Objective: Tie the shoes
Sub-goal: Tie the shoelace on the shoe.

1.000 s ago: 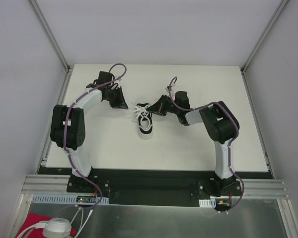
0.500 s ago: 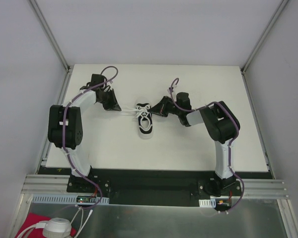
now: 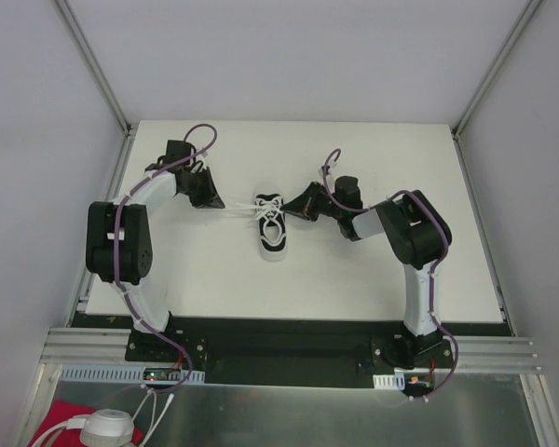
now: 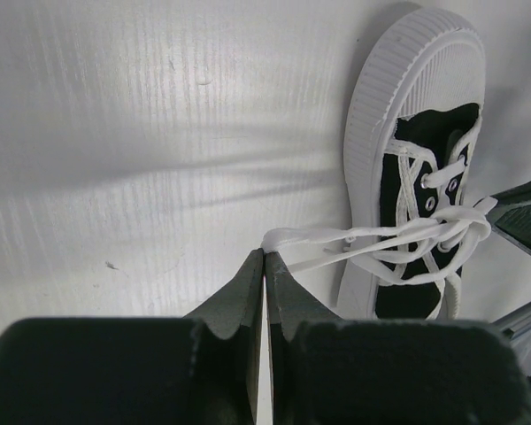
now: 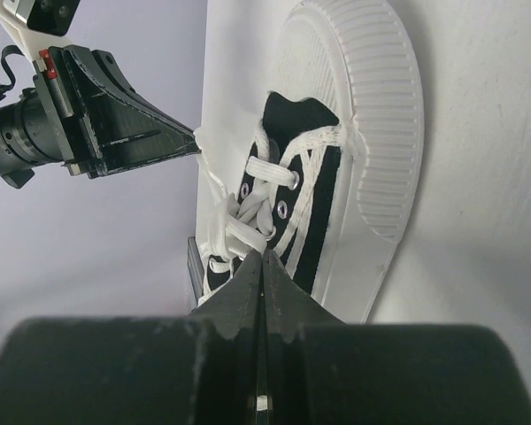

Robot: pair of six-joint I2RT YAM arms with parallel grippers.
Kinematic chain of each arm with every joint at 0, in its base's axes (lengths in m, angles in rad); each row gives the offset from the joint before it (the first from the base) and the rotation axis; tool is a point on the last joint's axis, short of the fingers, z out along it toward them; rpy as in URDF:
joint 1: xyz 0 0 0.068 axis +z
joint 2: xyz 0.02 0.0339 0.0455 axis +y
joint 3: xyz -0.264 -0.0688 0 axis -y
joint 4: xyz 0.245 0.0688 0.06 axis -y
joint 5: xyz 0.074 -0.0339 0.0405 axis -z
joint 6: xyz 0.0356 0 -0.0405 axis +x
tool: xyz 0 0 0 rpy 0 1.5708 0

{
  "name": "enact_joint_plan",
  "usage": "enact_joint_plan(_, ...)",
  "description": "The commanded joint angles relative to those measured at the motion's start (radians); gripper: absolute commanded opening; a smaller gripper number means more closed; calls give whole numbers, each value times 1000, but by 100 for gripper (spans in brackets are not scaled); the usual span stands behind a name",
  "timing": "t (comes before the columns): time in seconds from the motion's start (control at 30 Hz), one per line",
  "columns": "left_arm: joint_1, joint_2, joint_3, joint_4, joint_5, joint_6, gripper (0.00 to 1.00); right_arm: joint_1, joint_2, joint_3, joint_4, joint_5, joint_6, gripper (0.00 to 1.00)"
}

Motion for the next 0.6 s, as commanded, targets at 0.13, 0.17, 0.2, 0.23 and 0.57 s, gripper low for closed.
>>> enact_joint_plan(0.13,17,-90,0,3,14,17,0,-21,-67,-13,97,4,26,1)
enact_joint_plan(0.17,17,-98,5,0,19,17,0,-23,-68,-12,98,4,29,1)
enact_joint_plan(0.2,17,-102,11,0,32,17,0,-23,-70,-8,100,3,30,1)
enact_joint_plan(0.23,17,-107,23,-6,32,17,0,-24,-67,-5,100,3,33,1)
enact_joint_plan(0.57,-11,-138,85,-19,97,27,0,-24,-47,18,118,-6,54,1)
